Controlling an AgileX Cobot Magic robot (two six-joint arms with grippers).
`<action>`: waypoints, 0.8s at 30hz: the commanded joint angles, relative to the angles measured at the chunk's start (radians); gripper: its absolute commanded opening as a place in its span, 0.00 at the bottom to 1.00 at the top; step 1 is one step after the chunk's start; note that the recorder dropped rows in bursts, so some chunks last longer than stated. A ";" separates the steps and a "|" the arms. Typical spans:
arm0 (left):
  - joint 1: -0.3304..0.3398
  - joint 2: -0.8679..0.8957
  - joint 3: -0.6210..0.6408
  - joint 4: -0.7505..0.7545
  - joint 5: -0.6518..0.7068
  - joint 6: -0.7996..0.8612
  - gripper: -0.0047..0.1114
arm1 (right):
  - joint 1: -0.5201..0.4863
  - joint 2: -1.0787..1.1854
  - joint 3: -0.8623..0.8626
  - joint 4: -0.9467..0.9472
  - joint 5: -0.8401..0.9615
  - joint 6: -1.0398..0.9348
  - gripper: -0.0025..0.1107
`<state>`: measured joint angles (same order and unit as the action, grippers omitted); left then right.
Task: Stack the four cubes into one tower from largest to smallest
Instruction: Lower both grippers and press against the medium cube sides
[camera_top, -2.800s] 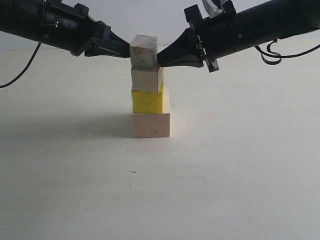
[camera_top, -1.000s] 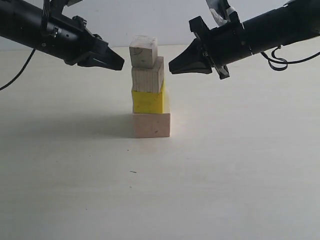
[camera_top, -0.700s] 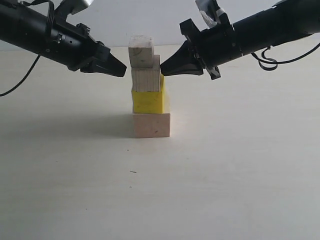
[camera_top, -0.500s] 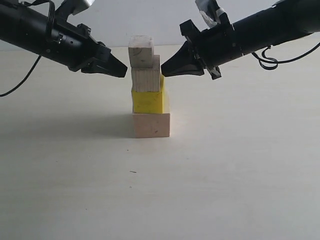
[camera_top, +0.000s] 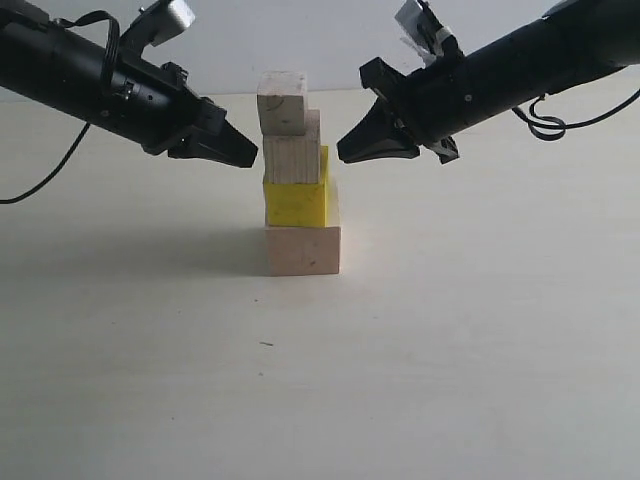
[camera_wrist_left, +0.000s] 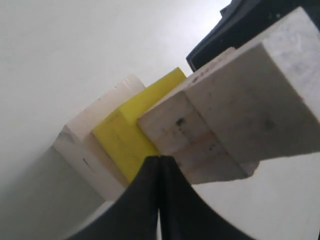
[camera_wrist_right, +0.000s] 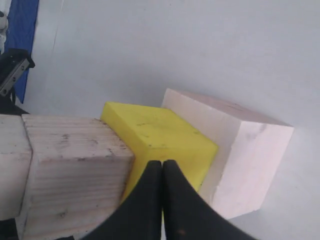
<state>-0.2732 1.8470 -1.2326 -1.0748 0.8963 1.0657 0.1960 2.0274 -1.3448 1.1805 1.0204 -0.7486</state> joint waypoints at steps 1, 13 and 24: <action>-0.007 0.011 0.000 -0.021 0.007 0.003 0.04 | 0.002 0.031 -0.011 0.024 0.003 -0.010 0.02; -0.007 0.011 0.000 -0.021 0.009 0.011 0.04 | 0.002 0.066 -0.049 0.059 0.045 -0.015 0.02; -0.007 0.011 0.000 -0.033 0.011 0.019 0.04 | 0.002 0.073 -0.049 0.072 0.039 -0.019 0.02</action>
<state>-0.2732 1.8568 -1.2326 -1.0909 0.8989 1.0775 0.1960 2.0951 -1.3856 1.2374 1.0575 -0.7560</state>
